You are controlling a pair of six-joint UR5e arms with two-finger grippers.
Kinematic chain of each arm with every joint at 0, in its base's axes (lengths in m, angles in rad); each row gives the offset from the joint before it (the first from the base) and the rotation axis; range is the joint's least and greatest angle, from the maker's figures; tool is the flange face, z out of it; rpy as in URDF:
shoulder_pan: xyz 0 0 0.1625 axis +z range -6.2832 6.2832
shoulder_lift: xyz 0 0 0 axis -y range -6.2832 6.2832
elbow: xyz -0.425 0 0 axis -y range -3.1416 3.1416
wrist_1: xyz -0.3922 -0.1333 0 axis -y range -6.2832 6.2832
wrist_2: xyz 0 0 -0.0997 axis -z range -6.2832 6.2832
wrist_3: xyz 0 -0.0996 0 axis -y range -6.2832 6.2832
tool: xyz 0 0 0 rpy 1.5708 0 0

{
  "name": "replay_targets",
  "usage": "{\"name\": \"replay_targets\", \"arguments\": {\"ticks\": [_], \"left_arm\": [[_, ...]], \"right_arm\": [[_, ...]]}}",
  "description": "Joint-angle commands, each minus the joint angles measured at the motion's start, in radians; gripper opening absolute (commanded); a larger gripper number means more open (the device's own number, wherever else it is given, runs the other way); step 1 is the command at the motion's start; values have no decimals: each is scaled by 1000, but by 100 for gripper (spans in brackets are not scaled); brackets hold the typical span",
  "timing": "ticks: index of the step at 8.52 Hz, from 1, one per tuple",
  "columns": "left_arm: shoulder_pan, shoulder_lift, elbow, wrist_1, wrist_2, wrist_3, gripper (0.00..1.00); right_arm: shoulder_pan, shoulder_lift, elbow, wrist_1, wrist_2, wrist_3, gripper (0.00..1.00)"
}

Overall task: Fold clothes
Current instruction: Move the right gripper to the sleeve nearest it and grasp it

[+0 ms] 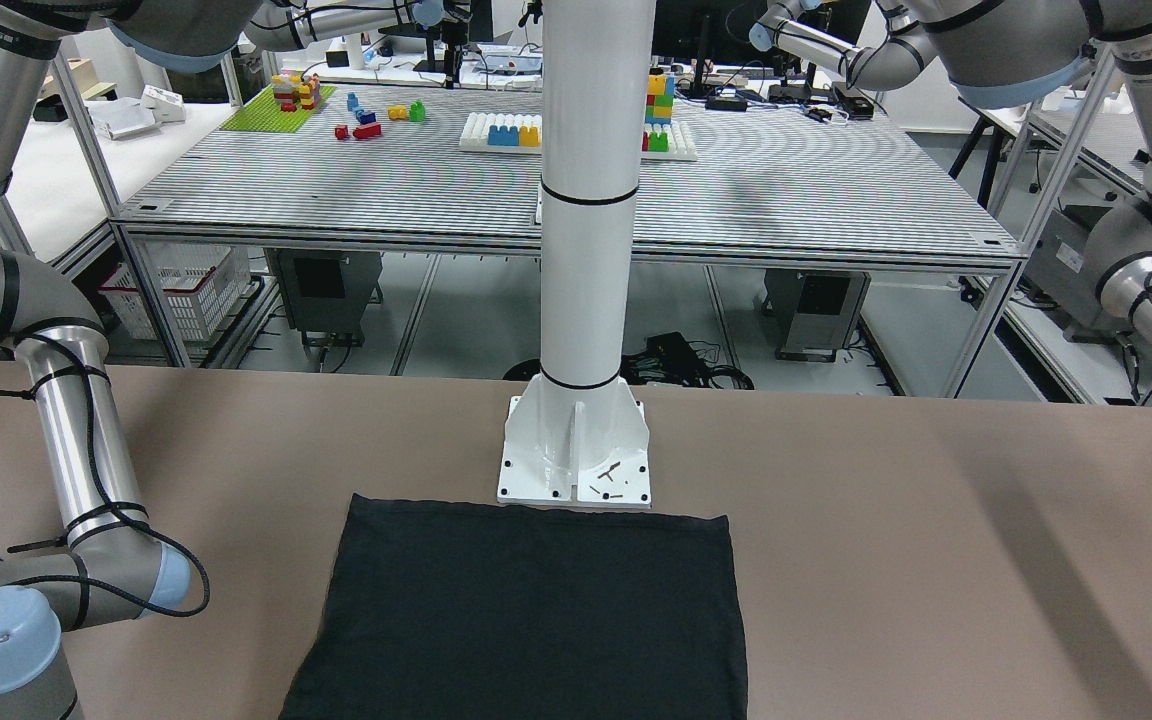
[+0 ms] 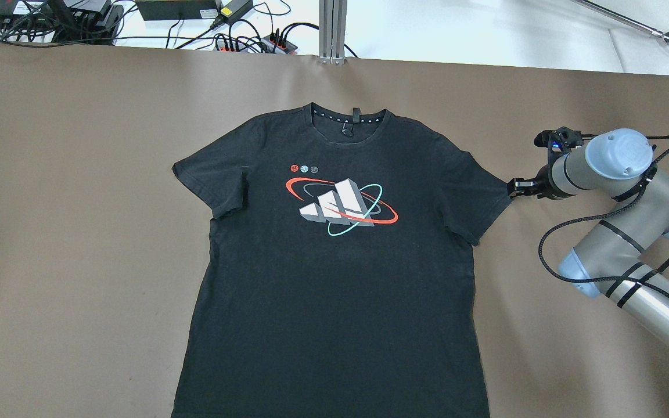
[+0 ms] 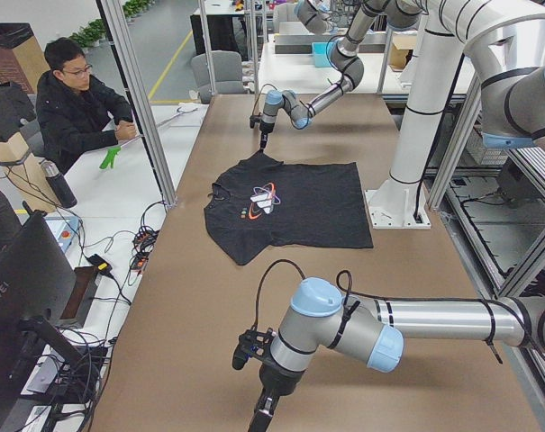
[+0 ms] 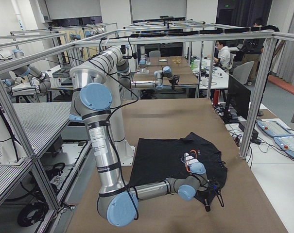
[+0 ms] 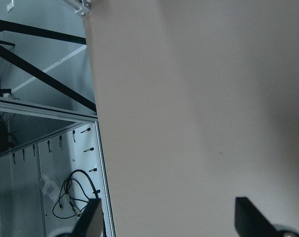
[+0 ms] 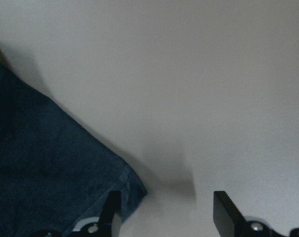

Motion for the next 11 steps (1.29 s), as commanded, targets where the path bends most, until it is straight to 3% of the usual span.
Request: {"name": "replay_targets", "arguments": {"ticks": [1,2,4,9,11], "left_arm": [[0,3,-3,-2,0,4,94],[0,3,-3,-2,0,4,94],[0,9,-5,-2,0,7,94],[0,20,-5,-3,0,7,94],[-1,21,-3,-3,0,7,94]], "right_arm": [[-9,0,-1,1,0,-1,51],[-9,0,-1,1,-2,-4,37],[-10,6,-1,-1,0,-15,0],[-10,48,65,-13,11,-9,0],[-108,58,109,-39,3,34,0]]}}
